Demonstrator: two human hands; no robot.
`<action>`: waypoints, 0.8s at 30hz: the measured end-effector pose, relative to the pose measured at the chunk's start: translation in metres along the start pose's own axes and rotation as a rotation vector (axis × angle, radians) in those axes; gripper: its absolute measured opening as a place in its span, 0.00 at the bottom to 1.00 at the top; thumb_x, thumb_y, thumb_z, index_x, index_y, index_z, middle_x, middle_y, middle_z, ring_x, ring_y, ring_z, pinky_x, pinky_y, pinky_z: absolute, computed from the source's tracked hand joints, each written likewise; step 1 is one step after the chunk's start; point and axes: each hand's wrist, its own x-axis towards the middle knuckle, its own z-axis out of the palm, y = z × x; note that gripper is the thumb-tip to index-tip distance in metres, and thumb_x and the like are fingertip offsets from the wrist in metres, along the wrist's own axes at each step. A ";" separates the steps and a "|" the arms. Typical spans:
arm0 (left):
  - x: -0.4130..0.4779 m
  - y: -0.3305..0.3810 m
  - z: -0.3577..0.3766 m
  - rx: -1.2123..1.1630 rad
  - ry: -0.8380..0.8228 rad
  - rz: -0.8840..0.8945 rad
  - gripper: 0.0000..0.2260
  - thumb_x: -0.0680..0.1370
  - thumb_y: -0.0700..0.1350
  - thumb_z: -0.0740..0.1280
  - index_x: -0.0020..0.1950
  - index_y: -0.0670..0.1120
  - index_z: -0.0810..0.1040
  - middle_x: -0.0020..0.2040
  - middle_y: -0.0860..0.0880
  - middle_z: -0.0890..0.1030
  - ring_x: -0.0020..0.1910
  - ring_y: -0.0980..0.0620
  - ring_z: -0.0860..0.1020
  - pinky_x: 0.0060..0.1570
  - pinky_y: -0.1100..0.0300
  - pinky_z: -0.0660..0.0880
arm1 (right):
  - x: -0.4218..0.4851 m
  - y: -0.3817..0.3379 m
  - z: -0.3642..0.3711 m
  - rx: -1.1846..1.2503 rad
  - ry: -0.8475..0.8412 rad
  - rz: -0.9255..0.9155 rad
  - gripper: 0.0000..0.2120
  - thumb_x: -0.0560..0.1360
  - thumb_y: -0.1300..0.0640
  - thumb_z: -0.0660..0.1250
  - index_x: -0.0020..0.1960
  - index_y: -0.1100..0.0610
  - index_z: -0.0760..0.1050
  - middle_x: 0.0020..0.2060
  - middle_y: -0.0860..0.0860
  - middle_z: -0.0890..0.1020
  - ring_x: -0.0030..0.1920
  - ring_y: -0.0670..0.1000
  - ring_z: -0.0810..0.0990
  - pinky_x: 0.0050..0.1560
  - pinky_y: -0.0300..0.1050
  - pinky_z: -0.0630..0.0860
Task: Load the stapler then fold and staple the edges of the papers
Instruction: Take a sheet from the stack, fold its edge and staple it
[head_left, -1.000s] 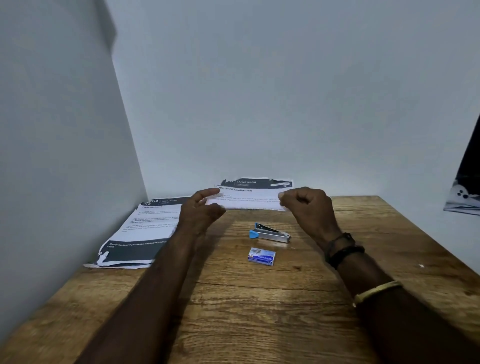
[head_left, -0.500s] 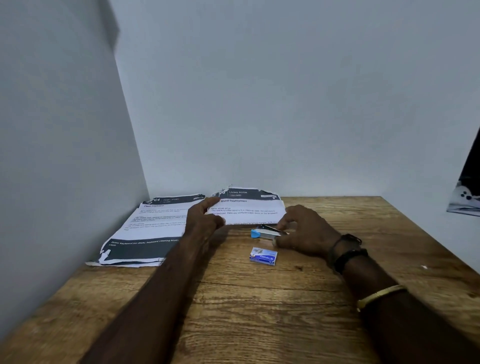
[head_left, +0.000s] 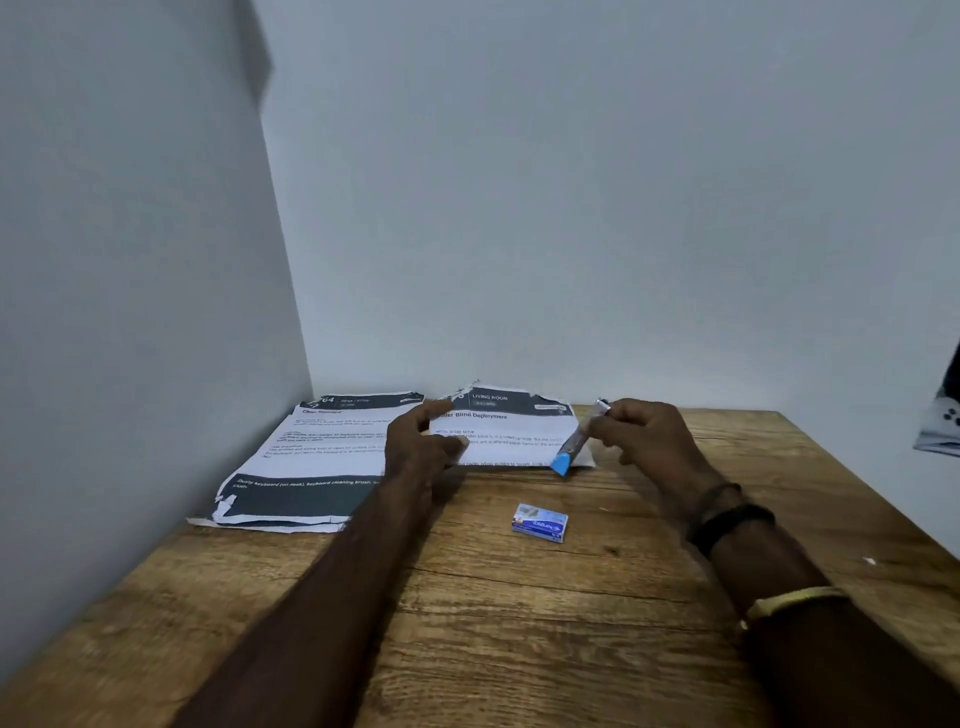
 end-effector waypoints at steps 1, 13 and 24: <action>-0.001 0.000 0.000 0.007 -0.020 -0.004 0.26 0.72 0.24 0.69 0.66 0.45 0.79 0.63 0.42 0.81 0.54 0.40 0.83 0.54 0.40 0.82 | 0.000 -0.001 0.001 0.046 0.013 0.022 0.07 0.72 0.57 0.76 0.35 0.56 0.83 0.33 0.52 0.81 0.35 0.46 0.77 0.32 0.39 0.72; -0.009 -0.004 0.013 0.269 -0.167 0.151 0.26 0.72 0.29 0.71 0.65 0.52 0.81 0.59 0.49 0.82 0.42 0.51 0.83 0.38 0.55 0.82 | 0.010 -0.007 0.040 0.611 -0.127 0.317 0.09 0.82 0.50 0.64 0.59 0.53 0.74 0.47 0.63 0.86 0.47 0.68 0.87 0.43 0.60 0.85; -0.013 -0.001 0.018 0.449 -0.172 0.388 0.22 0.71 0.30 0.71 0.61 0.49 0.84 0.56 0.58 0.80 0.54 0.61 0.79 0.50 0.77 0.74 | 0.029 -0.018 0.069 0.405 -0.073 0.027 0.13 0.79 0.61 0.70 0.62 0.54 0.77 0.55 0.54 0.86 0.48 0.54 0.88 0.39 0.43 0.84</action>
